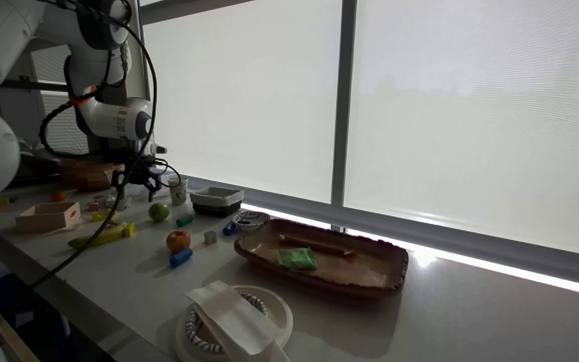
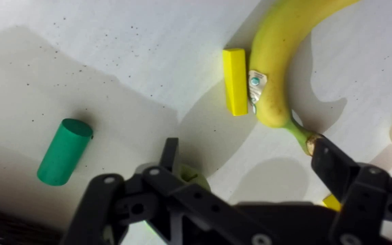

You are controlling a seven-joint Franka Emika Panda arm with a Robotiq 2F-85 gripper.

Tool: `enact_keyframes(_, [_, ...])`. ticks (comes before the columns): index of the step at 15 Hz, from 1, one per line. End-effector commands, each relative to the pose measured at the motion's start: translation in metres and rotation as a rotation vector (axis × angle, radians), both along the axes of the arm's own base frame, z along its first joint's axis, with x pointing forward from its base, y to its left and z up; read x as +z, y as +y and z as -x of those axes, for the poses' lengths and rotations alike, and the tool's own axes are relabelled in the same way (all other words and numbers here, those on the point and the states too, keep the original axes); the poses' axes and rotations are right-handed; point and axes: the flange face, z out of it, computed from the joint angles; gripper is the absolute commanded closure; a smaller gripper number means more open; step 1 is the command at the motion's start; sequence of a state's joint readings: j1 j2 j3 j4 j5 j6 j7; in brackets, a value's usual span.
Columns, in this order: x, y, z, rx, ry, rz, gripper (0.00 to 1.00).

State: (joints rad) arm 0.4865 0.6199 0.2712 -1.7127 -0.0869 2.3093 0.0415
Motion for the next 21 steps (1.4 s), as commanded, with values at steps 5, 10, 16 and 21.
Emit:
enact_keyframes(5, [0.029, -0.015, -0.006, -0.08, 0.032, -0.013, 0.0])
enact_keyframes(10, [0.076, -0.017, 0.025, -0.232, 0.056, 0.016, 0.0])
enact_keyframes(16, [0.119, -0.035, 0.054, -0.279, 0.055, 0.04, 0.0])
enact_keyframes(21, [0.131, -0.054, 0.068, -0.278, 0.043, 0.045, 0.0])
